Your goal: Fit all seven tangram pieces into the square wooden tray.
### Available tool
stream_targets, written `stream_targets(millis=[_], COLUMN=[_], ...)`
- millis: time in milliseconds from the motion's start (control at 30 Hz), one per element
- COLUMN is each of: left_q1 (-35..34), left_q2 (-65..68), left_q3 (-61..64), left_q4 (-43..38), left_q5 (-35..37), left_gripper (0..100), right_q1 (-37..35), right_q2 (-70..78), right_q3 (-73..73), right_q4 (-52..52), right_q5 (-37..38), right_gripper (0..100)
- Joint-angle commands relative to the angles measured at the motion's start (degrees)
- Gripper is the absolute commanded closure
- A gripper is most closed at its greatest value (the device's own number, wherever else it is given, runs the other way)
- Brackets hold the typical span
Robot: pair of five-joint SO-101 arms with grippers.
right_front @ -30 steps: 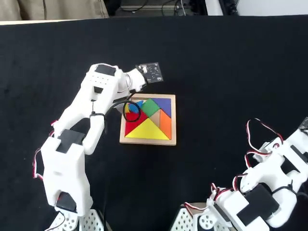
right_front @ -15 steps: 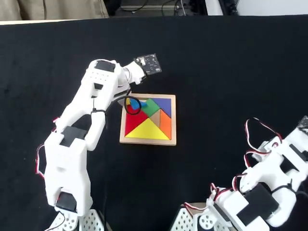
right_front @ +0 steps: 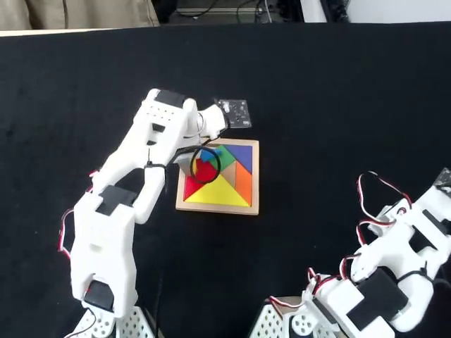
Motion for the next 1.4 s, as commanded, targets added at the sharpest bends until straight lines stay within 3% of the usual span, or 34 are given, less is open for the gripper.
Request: stream_targets(millis=[0, 267, 700, 800, 1033, 1233, 1367], left_q1=[1.4, 3.0, 2.3, 2.5, 3.5, 3.6, 0.4], left_q2=[-0.5, 4.6, 8.9, 8.5, 4.4, -7.4, -16.3], left_q3=[-8.7, -14.7, -19.2, -19.6, -26.0, -33.0, -34.3], left_q4=[4.4, -2.7, -2.5, -2.4, 13.9, 26.8, 28.8], left_q5=[3.7, 10.1, 10.5, 13.3, 15.4, 23.6, 31.2], left_gripper=[72, 72, 72, 72, 72, 72, 72], right_q1=[-1.0, -0.8, -0.8, -0.8, -0.9, -2.7, -8.9], right_q2=[0.6, 0.6, 0.6, 0.6, 0.6, 0.0, -1.8], right_q3=[-2.2, -2.2, -2.2, -2.2, -2.2, -2.6, -4.6], right_q4=[0.1, 0.1, 0.1, 0.1, 0.1, 0.6, 5.3], right_q5=[0.7, 0.7, 0.7, 0.7, 0.7, 0.7, 0.7], right_gripper=[98.6, 98.6, 98.6, 98.6, 98.6, 98.6, 98.6])
